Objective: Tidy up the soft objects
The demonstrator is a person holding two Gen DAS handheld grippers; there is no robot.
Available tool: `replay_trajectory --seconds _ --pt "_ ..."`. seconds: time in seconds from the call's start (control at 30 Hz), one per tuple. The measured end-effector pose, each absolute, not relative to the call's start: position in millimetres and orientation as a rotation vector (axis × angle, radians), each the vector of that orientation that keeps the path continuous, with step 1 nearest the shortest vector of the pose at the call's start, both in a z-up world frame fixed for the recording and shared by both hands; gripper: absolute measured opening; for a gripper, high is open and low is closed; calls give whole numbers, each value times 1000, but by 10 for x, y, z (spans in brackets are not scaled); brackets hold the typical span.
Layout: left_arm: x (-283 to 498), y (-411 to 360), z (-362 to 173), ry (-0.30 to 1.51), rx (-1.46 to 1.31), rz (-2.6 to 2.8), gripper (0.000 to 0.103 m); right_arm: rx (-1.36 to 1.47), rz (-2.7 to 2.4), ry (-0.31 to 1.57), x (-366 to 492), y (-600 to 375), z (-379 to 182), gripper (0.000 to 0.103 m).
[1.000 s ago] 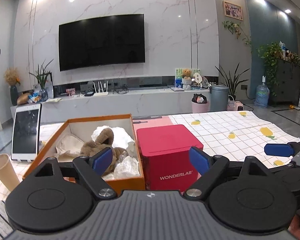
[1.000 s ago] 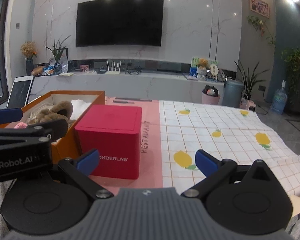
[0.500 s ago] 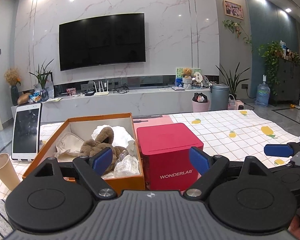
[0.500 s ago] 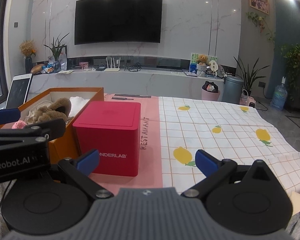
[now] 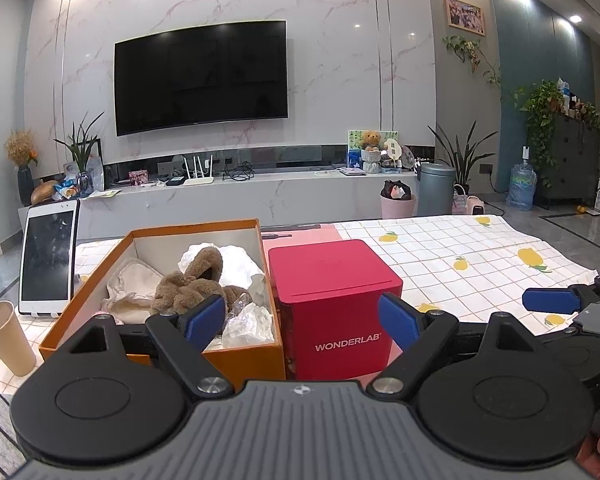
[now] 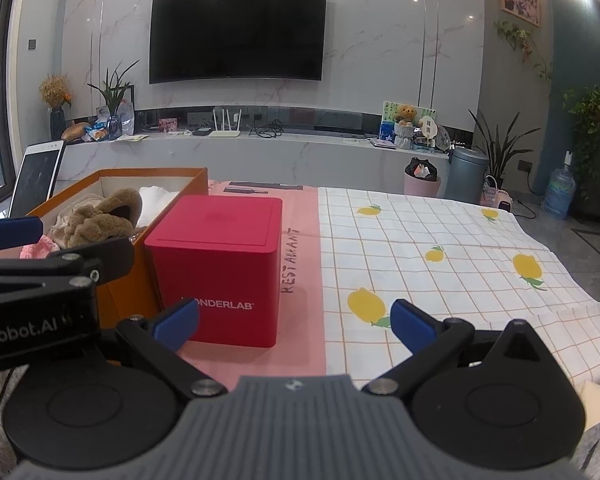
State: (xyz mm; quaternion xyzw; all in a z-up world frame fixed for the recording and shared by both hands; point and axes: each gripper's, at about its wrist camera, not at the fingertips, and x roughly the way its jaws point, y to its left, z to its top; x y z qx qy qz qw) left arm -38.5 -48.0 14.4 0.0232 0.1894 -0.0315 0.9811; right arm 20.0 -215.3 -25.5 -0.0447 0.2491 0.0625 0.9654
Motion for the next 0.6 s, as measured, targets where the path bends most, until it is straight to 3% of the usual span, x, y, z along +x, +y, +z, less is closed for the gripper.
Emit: replay_trajectory --seconds 0.6 --pt "-374 -490 150 394 56 -54 101 -95 126 515 203 -2150 -287 100"
